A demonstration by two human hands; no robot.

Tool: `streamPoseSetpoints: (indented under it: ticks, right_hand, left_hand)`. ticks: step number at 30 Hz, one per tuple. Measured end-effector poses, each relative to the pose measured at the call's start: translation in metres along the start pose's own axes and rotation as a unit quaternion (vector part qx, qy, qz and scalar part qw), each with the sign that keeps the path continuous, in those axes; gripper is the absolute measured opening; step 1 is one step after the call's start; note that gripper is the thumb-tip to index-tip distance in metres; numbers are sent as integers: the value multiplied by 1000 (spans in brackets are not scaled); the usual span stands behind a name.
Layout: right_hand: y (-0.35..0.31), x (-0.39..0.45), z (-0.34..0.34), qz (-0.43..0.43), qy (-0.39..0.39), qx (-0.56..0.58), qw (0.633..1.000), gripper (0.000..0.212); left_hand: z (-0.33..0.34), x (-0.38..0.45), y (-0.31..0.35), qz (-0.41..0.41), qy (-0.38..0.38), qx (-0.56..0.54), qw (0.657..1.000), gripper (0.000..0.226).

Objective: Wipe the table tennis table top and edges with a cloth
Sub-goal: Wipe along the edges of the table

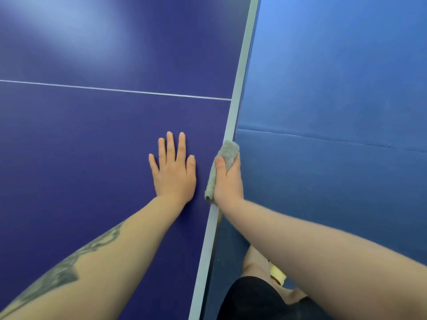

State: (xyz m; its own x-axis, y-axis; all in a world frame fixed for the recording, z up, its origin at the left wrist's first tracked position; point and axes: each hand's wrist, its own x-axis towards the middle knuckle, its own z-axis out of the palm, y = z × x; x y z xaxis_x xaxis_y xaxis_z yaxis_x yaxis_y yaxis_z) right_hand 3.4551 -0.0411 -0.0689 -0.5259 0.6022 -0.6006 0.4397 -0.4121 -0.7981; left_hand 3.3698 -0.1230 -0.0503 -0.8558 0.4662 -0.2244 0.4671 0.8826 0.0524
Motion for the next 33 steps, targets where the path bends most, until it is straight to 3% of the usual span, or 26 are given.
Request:
streamPoseSetpoints:
  ticks: [4, 10, 15, 22, 29, 33]
  right_hand:
    - [7, -15, -5, 4, -33, -25, 999, 65]
    - [-42, 53, -2, -1, 16, -14, 1000, 62]
    - [-19, 8, 0, 9, 17, -33, 999, 63]
    - [-65, 82, -1, -1, 53, -18, 998, 56]
    - [-28, 15, 1, 4, 34, -23, 999, 59]
    - [-53, 69, -1, -18, 39, -34, 998, 59]
  left_hand:
    - [-1, 25, 18, 28, 26, 2, 999, 57]
    - [4, 29, 19, 35, 46, 8, 998, 62]
    - [6, 27, 18, 41, 59, 14, 997, 61]
    - [6, 27, 21, 39, 54, 19, 998, 60]
    - [-4, 38, 17, 74, 36, 38, 996, 63]
    - [-19, 76, 28, 117, 12, 25, 993, 67]
